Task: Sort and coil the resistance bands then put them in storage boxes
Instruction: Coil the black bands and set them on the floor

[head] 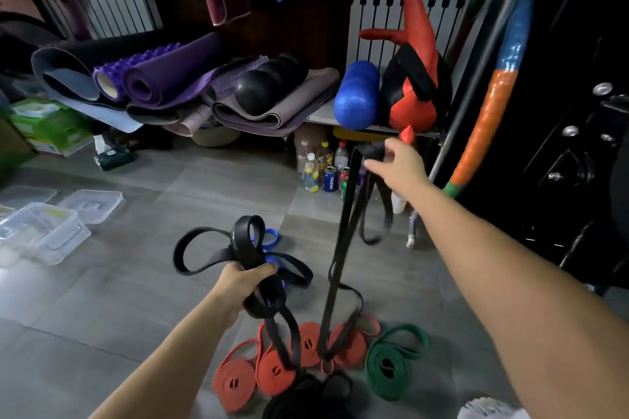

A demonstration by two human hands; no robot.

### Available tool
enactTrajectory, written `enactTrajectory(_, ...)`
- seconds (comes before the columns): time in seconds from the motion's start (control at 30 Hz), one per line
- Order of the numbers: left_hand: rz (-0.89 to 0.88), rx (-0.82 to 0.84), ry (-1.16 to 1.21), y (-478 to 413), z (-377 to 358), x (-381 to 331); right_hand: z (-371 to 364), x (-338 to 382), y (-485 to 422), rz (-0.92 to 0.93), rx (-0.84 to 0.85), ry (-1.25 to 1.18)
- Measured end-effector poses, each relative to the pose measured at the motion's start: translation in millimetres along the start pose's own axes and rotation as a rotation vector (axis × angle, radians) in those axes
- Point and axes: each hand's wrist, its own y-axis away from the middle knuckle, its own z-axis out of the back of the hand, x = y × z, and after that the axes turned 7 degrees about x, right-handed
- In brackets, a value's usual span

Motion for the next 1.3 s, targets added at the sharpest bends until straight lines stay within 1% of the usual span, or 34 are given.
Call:
enactTrajectory(0.07, 0.017, -0.037, 0.007, -10.3, 3.1, 4.2, 4.5, 13.8, -17.5, 0.066, -0.074, -0.018)
enactTrajectory(0.13, 0.018, -0.068, 0.036, -16.3, 5.6, 4.8, 6.3, 22.9, -32.3, 0.106, -0.104, 0.013)
enactTrajectory(0.23, 0.019, -0.067, 0.07, -19.7, 10.2, 2.1, -6.2, 27.3, -39.9, 0.096, -0.052, 0.098)
enactTrajectory(0.33, 0.012, -0.065, -0.054, -17.5, 12.3, 0.8, -43.0, 10.8, -29.3, -0.044, 0.051, 0.218)
enactTrajectory(0.4, 0.008, -0.042, -0.154, -13.2, 11.2, 0.8, -67.1, -7.6, -16.5, -0.169, 0.168, 0.246)
enactTrajectory(0.47, -0.008, -0.003, -0.249, -8.9, 9.1, 1.6, -82.6, -17.3, -2.0, -0.29, 0.327, 0.136)
enactTrajectory(0.53, -0.05, 0.037, -0.312, -4.4, 7.3, 1.8, -89.9, -15.2, 12.1, -0.364, 0.446, -0.083)
enactTrajectory(0.6, -0.097, 0.086, -0.341, -0.1, 6.0, 0.5, -88.3, 1.2, 33.6, -0.364, 0.55, -0.331)
enactTrajectory(0.63, -0.112, 0.102, -0.362, 2.1, 4.7, -0.3, -84.4, 10.7, 47.3, -0.359, 0.632, -0.424)
enactTrajectory(0.7, -0.137, 0.115, -0.445, 7.5, -0.4, -1.2, -73.7, 24.5, 79.6, -0.32, 0.807, -0.522)
enactTrajectory(0.77, -0.167, 0.172, -0.589, 13.2, -8.2, -2.6, -63.8, 27.8, 111.0, -0.249, 0.905, -0.555)
enactTrajectory(0.8, -0.178, 0.246, -0.643, 16.4, -12.8, -3.1, -59.6, 27.8, 123.4, -0.218, 0.907, -0.573)
enactTrajectory(0.83, -0.185, 0.342, -0.668, 20.8, -18.0, -3.5, -57.0, 25.2, 132.8, -0.194, 0.87, -0.592)
enactTrajectory(0.9, -0.193, 0.516, -0.65, 30.0, -26.9, -3.9, -52.0, 16.8, 145.2, -0.184, 0.731, -0.63)
enactTrajectory(0.93, -0.201, 0.563, -0.618, 34.1, -30.4, -4.4, -48.0, 12.3, 150.5, -0.202, 0.656, -0.654)
enactTrajectory(0.97, -0.217, 0.562, -0.589, 38.9, -33.2, -6.0, -44.1, 6.0, 155.6, -0.23, 0.586, -0.672)
enactTrajectory(1.0, -0.227, 0.519, -0.562, 41.8, -34.6, -7.3, -40.1, -2.1, 160.6, -0.26, 0.517, -0.676)
enactTrajectory(1.03, -0.226, 0.44, -0.578, 44.3, -34.7, -9.1, -35.9, -10.5, 165.1, -0.282, 0.448, -0.655)
enactTrajectory(1.1, -0.205, 0.262, -0.735, 48.8, -30.9, -13.1, -27.5, -28.4, 171.1, -0.297, 0.33, -0.525)
enactTrajectory(1.13, -0.187, 0.217, -0.809, 51.8, -28.5, -16.2, -24.2, -35.2, 173.3, -0.29, 0.317, -0.418)
enactTrajectory(1.17, -0.157, 0.212, -0.852, 56.3, -26.7, -20.5, -21.5, -38.3, 175.5, -0.276, 0.34, -0.301)
enactTrajectory(1.23, -0.081, 0.261, -0.865, 65.5, -25.6, -31.9, -18.8, -39.6, 181.9, -0.243, 0.42, -0.104)
enactTrajectory(1.3, -0.044, 0.325, -0.841, 76.5, -27.5, -45.2, -15.0, -36.2, 191.4, -0.24, 0.482, 0.035)
